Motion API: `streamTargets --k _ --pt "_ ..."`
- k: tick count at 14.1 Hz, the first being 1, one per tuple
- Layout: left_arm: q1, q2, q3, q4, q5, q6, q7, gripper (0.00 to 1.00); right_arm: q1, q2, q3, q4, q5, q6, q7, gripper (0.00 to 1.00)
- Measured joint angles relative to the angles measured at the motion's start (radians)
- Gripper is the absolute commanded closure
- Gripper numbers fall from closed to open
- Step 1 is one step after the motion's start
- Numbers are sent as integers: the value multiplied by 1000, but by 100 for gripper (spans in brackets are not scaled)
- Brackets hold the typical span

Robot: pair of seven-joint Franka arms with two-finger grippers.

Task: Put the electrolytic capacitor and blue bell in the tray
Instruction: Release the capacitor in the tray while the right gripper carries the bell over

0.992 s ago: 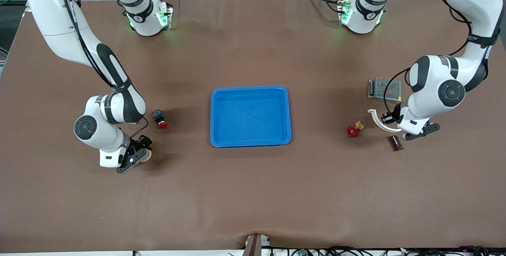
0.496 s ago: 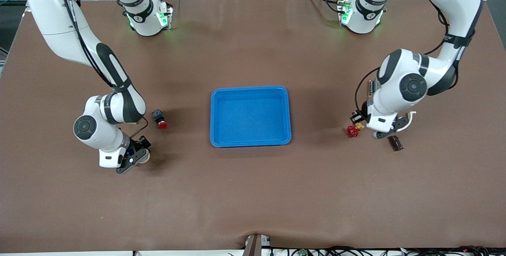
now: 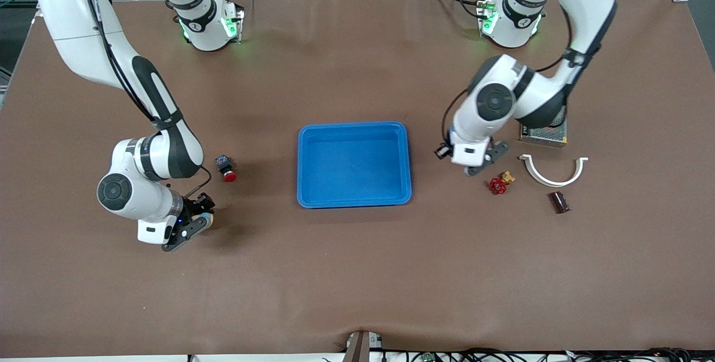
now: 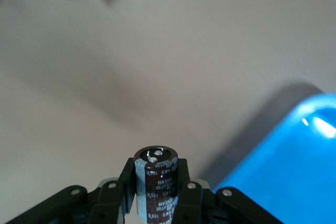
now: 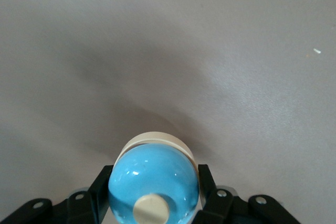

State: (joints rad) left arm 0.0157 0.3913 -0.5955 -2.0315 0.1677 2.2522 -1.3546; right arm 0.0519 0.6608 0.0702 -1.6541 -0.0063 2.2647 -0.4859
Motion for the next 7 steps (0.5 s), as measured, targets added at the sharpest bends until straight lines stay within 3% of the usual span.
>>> streamTargets --k 7 --pt "-163 166 2 153 5 2 -359 100 188 -100 10 10 1 -130 476 57"
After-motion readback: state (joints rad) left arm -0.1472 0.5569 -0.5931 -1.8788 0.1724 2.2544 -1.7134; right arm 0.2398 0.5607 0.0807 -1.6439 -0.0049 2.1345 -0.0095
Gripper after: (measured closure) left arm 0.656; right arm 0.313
